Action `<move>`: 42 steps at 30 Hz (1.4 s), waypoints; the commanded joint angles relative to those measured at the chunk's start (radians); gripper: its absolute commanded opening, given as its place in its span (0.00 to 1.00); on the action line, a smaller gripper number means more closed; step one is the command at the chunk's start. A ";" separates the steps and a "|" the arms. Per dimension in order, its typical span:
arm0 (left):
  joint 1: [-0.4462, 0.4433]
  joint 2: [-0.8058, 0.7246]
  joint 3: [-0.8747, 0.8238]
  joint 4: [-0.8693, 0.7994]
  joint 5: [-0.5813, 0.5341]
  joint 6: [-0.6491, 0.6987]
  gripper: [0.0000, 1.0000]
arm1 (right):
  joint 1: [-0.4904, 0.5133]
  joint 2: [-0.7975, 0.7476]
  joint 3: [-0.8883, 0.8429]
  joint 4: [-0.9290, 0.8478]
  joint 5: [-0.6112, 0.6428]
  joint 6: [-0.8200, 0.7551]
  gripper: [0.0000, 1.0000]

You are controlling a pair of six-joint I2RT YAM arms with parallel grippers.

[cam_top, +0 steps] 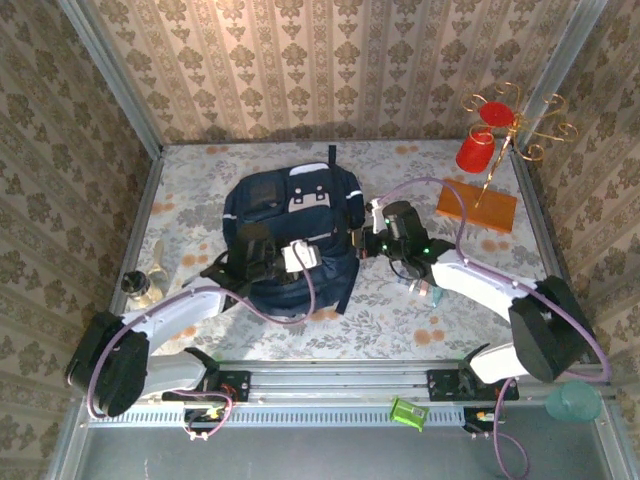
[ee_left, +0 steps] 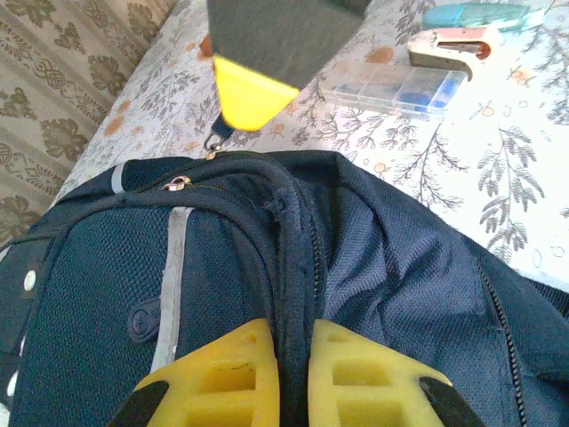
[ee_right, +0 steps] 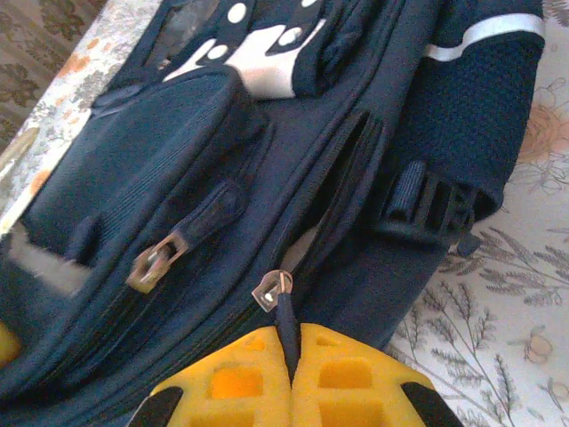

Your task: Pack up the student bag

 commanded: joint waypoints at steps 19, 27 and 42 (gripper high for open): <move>0.112 -0.101 -0.076 0.078 0.278 -0.017 0.00 | -0.119 0.270 0.258 -0.148 0.316 0.010 0.00; 0.138 -0.124 -0.096 0.112 0.324 -0.034 0.00 | -0.179 0.364 0.320 -0.208 0.294 0.017 0.00; 0.145 0.040 0.008 0.082 0.253 0.022 0.06 | -0.185 0.001 0.017 -0.127 0.258 0.071 0.00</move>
